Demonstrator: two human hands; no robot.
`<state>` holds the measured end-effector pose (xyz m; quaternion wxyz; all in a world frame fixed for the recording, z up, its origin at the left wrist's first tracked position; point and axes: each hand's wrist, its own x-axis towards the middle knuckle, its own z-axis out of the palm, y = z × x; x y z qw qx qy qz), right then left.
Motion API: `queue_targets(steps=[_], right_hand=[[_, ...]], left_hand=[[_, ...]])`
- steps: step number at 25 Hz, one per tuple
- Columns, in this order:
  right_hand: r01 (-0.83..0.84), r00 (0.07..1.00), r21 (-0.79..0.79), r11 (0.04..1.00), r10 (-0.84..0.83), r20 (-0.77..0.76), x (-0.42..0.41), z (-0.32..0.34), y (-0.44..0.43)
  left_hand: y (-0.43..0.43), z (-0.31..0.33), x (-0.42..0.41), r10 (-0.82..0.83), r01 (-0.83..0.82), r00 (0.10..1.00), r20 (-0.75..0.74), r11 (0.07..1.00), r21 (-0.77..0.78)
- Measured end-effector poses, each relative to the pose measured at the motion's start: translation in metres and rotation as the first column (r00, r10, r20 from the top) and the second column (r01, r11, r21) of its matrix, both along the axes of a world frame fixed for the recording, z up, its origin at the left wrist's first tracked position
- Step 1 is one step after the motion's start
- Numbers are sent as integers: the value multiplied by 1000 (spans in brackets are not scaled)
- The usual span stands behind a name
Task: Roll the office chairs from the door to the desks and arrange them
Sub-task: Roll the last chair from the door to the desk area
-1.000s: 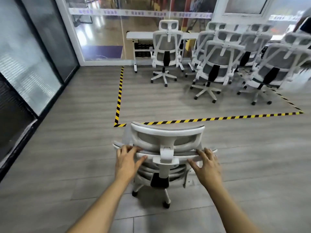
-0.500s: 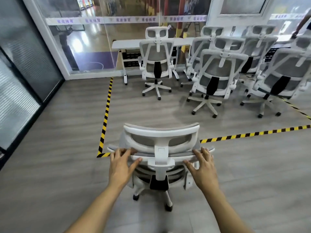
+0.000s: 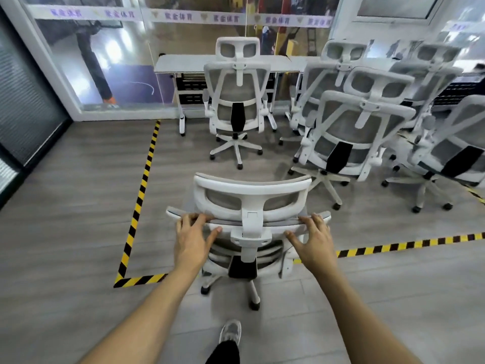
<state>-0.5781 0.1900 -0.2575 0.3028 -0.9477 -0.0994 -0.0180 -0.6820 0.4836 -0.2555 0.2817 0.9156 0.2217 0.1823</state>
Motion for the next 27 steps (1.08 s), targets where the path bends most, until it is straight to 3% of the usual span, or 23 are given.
queue_targets(steps=[4, 8, 18, 22, 27], right_hand=[[-3, 998, -105, 994, -3, -57, 114, 6, 23], [-7, 995, -116, 993, -5, -98, 199, 10, 38], [-35, 998, -102, 994, 30, -52, 319, 4, 53], [30, 997, 10, 999, -31, 65, 312, 20, 71], [-44, 921, 107, 993, -1, 389, 270, 63, 129]], left_hand=[[22, 5, 115, -38, 38, 999, -37, 999, 5], [45, 6, 197, -90, 91, 991, -102, 996, 4], [57, 12, 298, -141, 145, 980, -141, 989, 22], [69, 20, 300, -239, 248, 962, -134, 967, 54], [92, 36, 288, -242, 250, 965, -103, 965, 79]])
